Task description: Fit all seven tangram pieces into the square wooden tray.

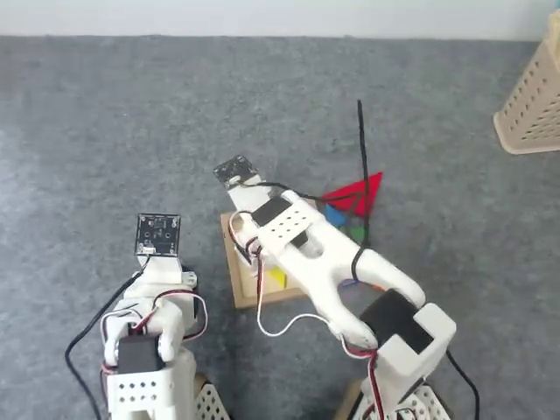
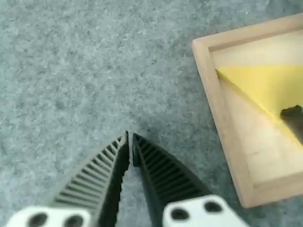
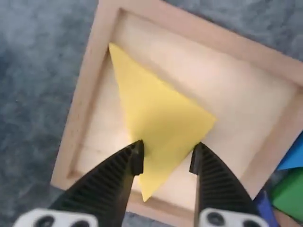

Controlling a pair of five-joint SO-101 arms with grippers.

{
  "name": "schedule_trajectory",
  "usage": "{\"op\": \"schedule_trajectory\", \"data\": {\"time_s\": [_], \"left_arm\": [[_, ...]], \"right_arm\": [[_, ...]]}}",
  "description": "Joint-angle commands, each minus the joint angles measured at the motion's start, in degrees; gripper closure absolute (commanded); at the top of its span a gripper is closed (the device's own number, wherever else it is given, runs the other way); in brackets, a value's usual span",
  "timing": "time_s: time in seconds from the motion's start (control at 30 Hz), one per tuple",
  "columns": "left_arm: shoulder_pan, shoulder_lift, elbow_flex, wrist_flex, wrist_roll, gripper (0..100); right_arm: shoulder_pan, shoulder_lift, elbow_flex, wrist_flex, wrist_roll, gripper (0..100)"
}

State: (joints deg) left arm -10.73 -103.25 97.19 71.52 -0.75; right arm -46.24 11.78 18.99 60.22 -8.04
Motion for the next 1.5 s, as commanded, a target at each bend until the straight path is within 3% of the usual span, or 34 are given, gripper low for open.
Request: {"op": "schedule_trajectory", "data": {"time_s": [0.0,0.37,0.83,1.0,1.23,1.47], "left_arm": [[0.26,-0.97,-0.66,0.09,0.44,99],[0.18,-0.88,-0.66,0.09,0.44,99],[0.18,-0.88,-0.66,0.09,0.44,99],[0.18,-0.88,-0.66,0.09,0.44,99],[0.18,-0.88,-0.66,0.09,0.44,99],[0.18,-0.88,-0.66,0.09,0.44,99]], "right_arm": [[-2.24,-0.22,-1.14,-0.66,-0.53,81.2],[-4.09,-6.9,0.53,-0.84,-0.7,81.4],[4.18,-24.31,22.24,-20.88,-0.53,81.5],[6.37,-23.34,24.62,-22.02,4.4,81.5],[5.32,-17.71,23.38,-21.93,7.21,95.0],[-1.54,-15.25,22.95,-22.55,11.34,95.5]]}}
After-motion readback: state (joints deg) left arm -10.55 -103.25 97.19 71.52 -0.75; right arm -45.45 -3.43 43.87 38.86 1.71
